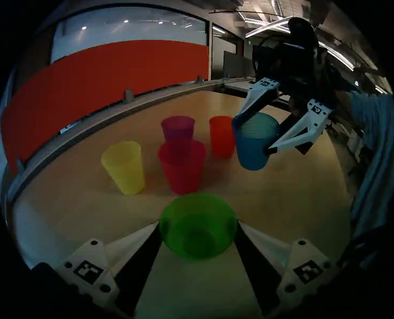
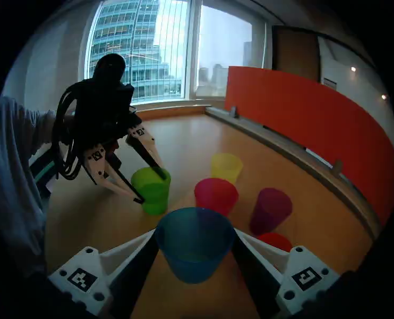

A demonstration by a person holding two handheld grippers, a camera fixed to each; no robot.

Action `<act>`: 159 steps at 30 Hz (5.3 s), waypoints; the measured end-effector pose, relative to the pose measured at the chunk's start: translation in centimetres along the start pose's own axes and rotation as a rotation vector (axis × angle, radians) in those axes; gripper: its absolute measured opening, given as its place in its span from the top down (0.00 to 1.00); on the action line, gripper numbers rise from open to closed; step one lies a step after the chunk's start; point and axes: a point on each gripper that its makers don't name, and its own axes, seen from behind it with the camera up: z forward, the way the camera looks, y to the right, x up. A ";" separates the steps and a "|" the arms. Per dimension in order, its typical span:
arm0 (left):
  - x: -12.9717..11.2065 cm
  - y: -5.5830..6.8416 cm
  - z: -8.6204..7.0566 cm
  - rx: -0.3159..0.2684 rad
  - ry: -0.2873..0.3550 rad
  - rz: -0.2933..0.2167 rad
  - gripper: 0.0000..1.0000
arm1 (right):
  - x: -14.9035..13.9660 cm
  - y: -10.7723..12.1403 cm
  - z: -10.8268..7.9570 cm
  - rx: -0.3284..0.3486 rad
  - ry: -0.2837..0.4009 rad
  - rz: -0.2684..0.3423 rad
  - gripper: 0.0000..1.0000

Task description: Pour water

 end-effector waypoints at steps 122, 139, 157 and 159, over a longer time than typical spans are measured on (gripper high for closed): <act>0.4 -3.1 -10.5 0.286 0.137 -0.134 0.00 | -2.3 1.6 -9.5 -0.299 0.111 0.121 0.00; 3.8 -6.0 -16.1 0.536 0.348 -0.158 0.00 | 2.1 6.4 -14.5 -0.548 0.328 0.179 0.00; 7.4 -6.3 -21.2 0.704 0.558 -0.179 0.00 | 4.7 9.3 -19.7 -0.822 0.495 0.193 0.00; 7.5 -6.5 -21.7 0.723 0.571 -0.180 0.00 | 4.7 9.5 -20.4 -0.853 0.514 0.201 0.00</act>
